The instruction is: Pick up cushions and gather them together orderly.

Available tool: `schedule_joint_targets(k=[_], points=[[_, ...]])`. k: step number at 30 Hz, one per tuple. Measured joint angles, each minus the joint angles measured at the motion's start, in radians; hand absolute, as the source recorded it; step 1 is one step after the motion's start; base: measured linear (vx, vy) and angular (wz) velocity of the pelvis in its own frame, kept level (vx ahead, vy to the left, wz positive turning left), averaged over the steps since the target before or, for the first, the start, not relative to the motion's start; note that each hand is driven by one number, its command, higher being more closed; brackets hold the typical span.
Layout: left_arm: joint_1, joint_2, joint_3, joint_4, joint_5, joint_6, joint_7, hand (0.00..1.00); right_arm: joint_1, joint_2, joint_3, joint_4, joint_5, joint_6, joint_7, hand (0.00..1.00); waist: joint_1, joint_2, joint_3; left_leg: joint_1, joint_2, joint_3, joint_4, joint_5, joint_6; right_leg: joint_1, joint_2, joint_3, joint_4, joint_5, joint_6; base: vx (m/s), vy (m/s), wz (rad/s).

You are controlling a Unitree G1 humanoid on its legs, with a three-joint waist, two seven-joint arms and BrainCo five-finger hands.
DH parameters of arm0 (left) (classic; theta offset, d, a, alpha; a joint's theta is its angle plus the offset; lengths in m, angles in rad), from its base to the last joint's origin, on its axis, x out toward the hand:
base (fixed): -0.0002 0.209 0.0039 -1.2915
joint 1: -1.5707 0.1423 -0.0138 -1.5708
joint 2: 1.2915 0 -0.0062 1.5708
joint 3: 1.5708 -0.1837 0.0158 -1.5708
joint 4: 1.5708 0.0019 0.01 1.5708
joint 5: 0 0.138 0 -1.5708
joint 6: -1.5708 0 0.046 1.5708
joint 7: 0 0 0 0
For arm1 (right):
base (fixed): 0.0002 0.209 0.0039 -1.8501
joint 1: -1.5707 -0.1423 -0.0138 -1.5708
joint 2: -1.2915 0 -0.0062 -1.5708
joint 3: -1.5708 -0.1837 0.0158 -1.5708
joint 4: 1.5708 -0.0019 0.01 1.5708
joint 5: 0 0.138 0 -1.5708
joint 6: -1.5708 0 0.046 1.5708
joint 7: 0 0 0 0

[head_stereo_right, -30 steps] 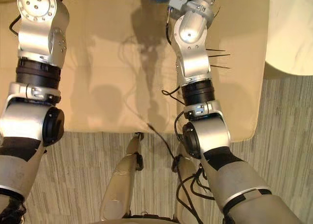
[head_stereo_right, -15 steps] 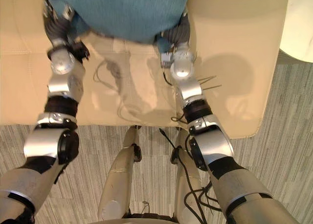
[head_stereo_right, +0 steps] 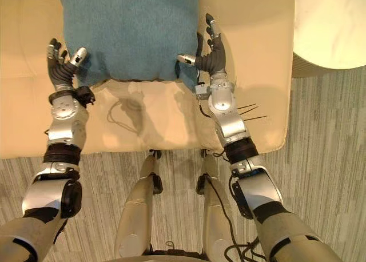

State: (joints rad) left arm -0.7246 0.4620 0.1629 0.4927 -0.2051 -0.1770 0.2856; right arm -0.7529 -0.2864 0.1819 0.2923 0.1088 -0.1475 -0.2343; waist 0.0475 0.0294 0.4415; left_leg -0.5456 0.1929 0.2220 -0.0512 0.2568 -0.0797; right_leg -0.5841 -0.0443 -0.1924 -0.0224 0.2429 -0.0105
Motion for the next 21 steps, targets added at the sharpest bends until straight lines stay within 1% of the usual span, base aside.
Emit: schedule_joint_targets(k=[3,6,7,8,9,11,12,13,14,15,17,18,19,21], points=[[0.070,0.015,0.002,-0.044,0.004,-0.020,-0.012,0.00,0.107,-0.025,-0.013,-0.065,0.000,-0.004,0.026,0.00,0.000,-0.002,-0.001,0.044,-0.002,-0.003,0.001,-0.006,-0.006,0.030,-0.005,-0.003,0.038,-0.030,0.003,0.01,0.041,0.06],[0.207,0.010,0.007,-0.111,0.003,-0.027,-0.032,0.00,0.244,-0.033,-0.052,-0.126,0.000,-0.006,0.055,0.00,0.004,-0.007,-0.004,0.086,-0.003,-0.007,0.016,-0.026,-0.007,0.074,-0.008,-0.007,0.056,-0.054,0.007,0.03,0.035,0.05],[0.275,-0.005,0.012,-0.139,0.002,-0.027,-0.045,0.00,0.307,-0.034,-0.073,-0.149,0.000,-0.007,0.066,0.00,0.005,-0.009,-0.005,0.105,-0.004,-0.006,0.029,-0.039,-0.007,0.097,-0.008,-0.006,0.055,-0.063,0.015,0.04,0.011,-0.03],[0.377,-0.057,0.039,-0.178,0.002,-0.029,-0.052,0.00,0.402,-0.031,-0.094,-0.166,-0.002,-0.012,0.072,0.00,0.015,-0.015,-0.020,0.131,-0.004,-0.003,0.038,-0.056,-0.008,0.125,-0.006,-0.003,0.053,-0.071,0.016,0.04,0.011,-0.06],[0.417,-0.080,0.043,-0.184,0.002,-0.029,-0.056,0.00,0.442,-0.028,-0.102,-0.165,-0.002,-0.013,0.079,0.00,0.019,-0.018,-0.034,0.140,-0.004,-0.002,0.039,-0.066,-0.007,0.135,-0.005,-0.001,0.050,-0.074,0.016,0.05,-0.009,-0.05],[0.570,-0.150,0.038,-0.184,0.002,-0.028,-0.095,0.00,0.588,-0.007,-0.124,-0.158,-0.024,-0.013,0.112,0.00,0.019,-0.029,-0.092,0.179,-0.004,-0.003,0.038,-0.090,-0.010,0.182,-0.002,0.000,0.030,-0.083,0.020,0.07,-0.020,-0.02],[0.616,-0.166,0.033,-0.182,0.003,-0.028,-0.106,0.00,0.629,0.000,-0.130,-0.156,-0.033,-0.013,0.118,0.00,0.018,-0.033,-0.105,0.197,-0.005,-0.003,0.037,-0.097,-0.015,0.202,-0.001,0.002,0.024,-0.085,0.020,0.10,-0.020,-0.02],[0.701,-0.199,0.025,-0.165,0.004,-0.026,-0.134,0.00,0.704,0.017,-0.144,-0.133,-0.045,-0.019,0.142,0.00,0.013,-0.041,-0.141,0.230,-0.007,-0.006,0.035,-0.104,-0.016,0.238,-0.001,0.001,0.014,-0.092,0.023,0.14,-0.004,0.04],[0.791,-0.233,0.018,-0.121,0.019,-0.025,-0.162,0.00,0.782,0.033,-0.155,-0.067,-0.073,-0.022,0.160,0.00,-0.005,-0.050,-0.202,0.261,-0.011,-0.011,0.032,-0.121,-0.016,0.272,-0.003,0.000,0.011,-0.109,0.033,0.16,0.007,0.08],[0.820,-0.239,0.014,-0.097,0.024,-0.024,-0.175,0.00,0.802,0.037,-0.158,-0.036,-0.084,-0.022,0.170,0.00,-0.008,-0.053,-0.219,0.279,-0.014,-0.013,0.031,-0.125,-0.013,0.290,-0.005,0.000,0.010,-0.115,0.034,0.14,0.021,0.08],[0.885,-0.258,-0.004,-0.008,0.055,-0.017,-0.220,0.00,0.870,0.052,-0.186,0.059,-0.137,-0.020,0.198,0.00,-0.017,-0.060,-0.263,0.339,-0.024,-0.003,0.031,-0.151,-0.015,0.346,-0.009,0.006,0.008,-0.131,0.044,0.10,0.035,-0.04],[0.902,-0.263,-0.006,0.012,0.063,-0.014,-0.229,0.00,0.882,0.054,-0.190,0.084,-0.151,-0.020,0.202,0.00,-0.021,-0.061,-0.272,0.353,-0.028,0.000,0.030,-0.156,-0.013,0.359,-0.012,0.011,0.006,-0.134,0.044,0.09,0.050,-0.12],[0.927,-0.273,-0.005,0.061,0.072,-0.004,-0.248,0.00,0.898,0.060,-0.195,0.144,-0.174,-0.017,0.217,0.00,-0.030,-0.063,-0.294,0.380,-0.036,0.004,0.030,-0.167,-0.008,0.384,-0.020,0.020,-0.001,-0.137,0.047,0.06,0.056,-0.18],[0.958,-0.293,-0.007,0.134,0.097,0.009,-0.273,0.00,0.919,0.071,-0.197,0.222,-0.202,-0.004,0.228,0.00,-0.033,-0.062,-0.321,0.441,-0.048,0.031,0.026,-0.188,-0.008,0.429,-0.030,0.046,-0.007,-0.143,0.058,0.09,0.079,-0.27]])
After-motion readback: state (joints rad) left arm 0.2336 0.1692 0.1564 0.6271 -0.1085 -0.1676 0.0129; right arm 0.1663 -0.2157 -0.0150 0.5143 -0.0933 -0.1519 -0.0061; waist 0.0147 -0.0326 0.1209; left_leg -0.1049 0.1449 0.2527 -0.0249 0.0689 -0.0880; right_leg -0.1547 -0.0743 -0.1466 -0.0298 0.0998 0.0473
